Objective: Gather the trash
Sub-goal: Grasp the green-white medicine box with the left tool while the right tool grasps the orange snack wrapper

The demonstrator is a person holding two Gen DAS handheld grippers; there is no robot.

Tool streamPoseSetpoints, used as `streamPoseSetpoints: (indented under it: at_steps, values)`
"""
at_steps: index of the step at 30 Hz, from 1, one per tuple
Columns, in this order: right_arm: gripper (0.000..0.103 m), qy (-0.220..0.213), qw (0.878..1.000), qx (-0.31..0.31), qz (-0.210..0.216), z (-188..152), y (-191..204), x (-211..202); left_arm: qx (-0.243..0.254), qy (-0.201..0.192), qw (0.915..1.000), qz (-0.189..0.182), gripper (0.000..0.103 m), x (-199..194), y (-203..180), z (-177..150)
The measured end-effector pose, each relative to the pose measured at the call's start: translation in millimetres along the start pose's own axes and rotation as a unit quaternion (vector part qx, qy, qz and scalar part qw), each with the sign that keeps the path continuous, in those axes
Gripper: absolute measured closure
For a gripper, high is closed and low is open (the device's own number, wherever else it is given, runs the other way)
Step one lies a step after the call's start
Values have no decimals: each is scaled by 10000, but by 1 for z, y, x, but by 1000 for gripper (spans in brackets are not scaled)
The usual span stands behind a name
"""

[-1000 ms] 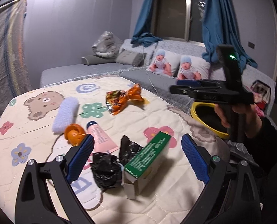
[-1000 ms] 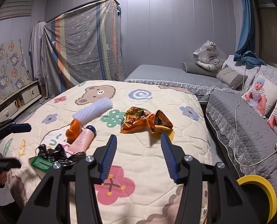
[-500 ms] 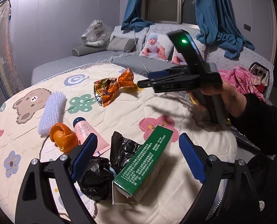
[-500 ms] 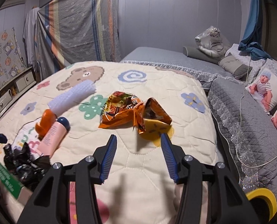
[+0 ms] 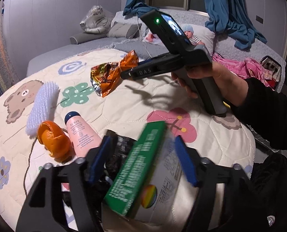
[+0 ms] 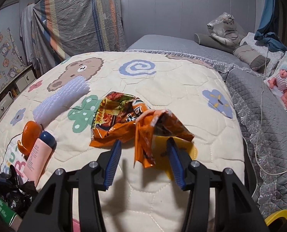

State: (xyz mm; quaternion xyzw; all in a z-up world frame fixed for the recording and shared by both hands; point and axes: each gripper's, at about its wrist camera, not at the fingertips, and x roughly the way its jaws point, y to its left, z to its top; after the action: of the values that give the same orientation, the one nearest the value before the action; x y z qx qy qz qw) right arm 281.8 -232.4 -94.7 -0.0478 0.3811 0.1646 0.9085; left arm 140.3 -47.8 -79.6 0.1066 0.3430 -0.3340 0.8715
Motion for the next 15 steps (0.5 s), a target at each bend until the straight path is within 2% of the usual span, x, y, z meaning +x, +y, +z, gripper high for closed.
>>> streamPoseSetpoints:
  at_steps: [2,4,6,8,15]
  values:
    - [66,24,10000,-12,37,1,3,2,-65,60,10000,-11,61,4,2,1]
    - [73,58,10000,-1,68,2,3,3,-72,102,9999,15,70,7,1,0]
    - [77,103,9999,61,107,2,2,5,-64,134,9999,75,71,9,0,-1]
    - [90,133,9998,77,102,2,2,6,-117,116,9998,104,76,8,-1,-1]
    - [95,32,10000,-42,71,0,7,-5,-254,-71,9993,271,98,-5,2,1]
